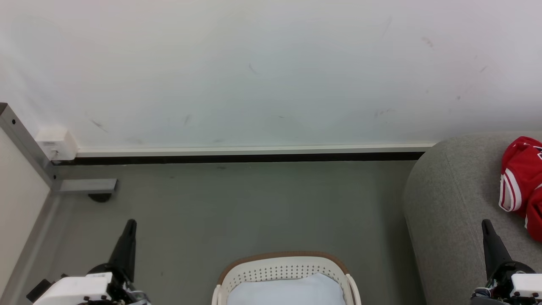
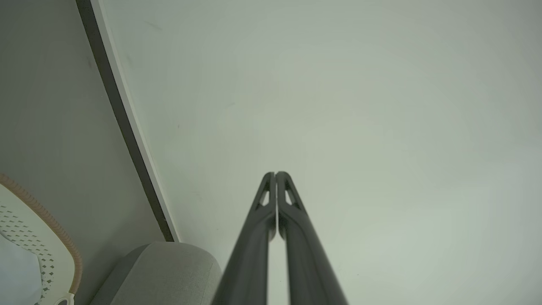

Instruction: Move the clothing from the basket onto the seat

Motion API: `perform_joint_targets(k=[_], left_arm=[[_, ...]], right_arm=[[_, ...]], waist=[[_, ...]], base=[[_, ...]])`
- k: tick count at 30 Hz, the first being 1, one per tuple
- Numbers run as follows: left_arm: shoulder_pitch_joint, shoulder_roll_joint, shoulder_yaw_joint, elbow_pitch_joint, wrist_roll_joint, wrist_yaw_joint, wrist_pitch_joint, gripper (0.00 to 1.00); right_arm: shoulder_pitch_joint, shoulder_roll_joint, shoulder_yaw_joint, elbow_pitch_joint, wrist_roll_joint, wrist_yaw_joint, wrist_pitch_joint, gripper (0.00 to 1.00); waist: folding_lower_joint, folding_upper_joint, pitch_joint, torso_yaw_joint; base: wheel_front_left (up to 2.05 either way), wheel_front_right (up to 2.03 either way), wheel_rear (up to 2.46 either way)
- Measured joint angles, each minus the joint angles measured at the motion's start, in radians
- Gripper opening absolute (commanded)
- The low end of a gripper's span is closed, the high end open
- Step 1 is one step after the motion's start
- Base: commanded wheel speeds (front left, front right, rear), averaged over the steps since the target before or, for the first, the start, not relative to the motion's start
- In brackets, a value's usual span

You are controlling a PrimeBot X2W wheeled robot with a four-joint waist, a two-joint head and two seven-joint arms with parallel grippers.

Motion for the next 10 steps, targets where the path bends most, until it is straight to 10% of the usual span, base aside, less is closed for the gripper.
perform_joint_targets(k=[10], left_arm=[[0.0, 0.0, 0.0, -0.001, 0.0, 0.0, 0.0, 0.0]], right_arm=[[0.0, -0.006, 0.009, 0.0, 0.008, 0.0, -0.004, 0.0]], waist=[[0.0, 0.0, 0.0, 0.0]], base=[[0.0, 0.0, 0.0]])
